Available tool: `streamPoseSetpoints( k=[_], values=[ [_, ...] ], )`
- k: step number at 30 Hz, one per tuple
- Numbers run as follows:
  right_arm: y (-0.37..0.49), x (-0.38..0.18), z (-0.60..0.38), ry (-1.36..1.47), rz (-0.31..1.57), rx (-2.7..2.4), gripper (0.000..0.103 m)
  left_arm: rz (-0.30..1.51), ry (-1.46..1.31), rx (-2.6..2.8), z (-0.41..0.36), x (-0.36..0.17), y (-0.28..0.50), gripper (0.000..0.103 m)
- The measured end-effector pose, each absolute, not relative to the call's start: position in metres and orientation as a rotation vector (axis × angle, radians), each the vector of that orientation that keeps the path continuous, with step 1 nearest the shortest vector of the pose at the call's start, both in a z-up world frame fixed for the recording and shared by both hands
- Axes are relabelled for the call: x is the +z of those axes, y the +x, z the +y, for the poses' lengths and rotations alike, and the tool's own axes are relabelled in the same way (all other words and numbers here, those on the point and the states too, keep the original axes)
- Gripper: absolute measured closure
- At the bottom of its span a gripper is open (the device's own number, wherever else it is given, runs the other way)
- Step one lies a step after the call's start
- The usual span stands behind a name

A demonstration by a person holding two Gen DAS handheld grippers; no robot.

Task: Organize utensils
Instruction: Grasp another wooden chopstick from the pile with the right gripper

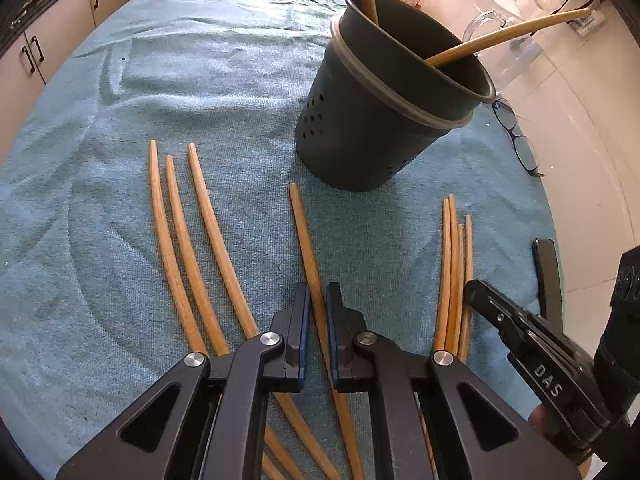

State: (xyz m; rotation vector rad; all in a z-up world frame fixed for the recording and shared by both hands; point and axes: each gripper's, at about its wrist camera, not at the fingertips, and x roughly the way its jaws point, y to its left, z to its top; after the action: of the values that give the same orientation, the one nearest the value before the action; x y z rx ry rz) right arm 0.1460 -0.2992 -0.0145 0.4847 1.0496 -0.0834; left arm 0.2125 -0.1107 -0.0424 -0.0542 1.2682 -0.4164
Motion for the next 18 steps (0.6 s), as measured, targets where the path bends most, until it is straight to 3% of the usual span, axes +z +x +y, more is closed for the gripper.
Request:
streamPoseSetpoints(
  k=[12, 18],
  values=[
    [0.164, -0.012, -0.291, 0.290, 1.103, -0.144, 0.094, 1.224, -0.002, -0.400, -0.131, -0.042, 0.214, 0.096],
    [0.144, -0.004, -0.307, 0.435, 1.021, -0.103, 0.096, 1.126, -0.021, -0.446, -0.123, -0.016, 0.195, 0.096]
  ],
)
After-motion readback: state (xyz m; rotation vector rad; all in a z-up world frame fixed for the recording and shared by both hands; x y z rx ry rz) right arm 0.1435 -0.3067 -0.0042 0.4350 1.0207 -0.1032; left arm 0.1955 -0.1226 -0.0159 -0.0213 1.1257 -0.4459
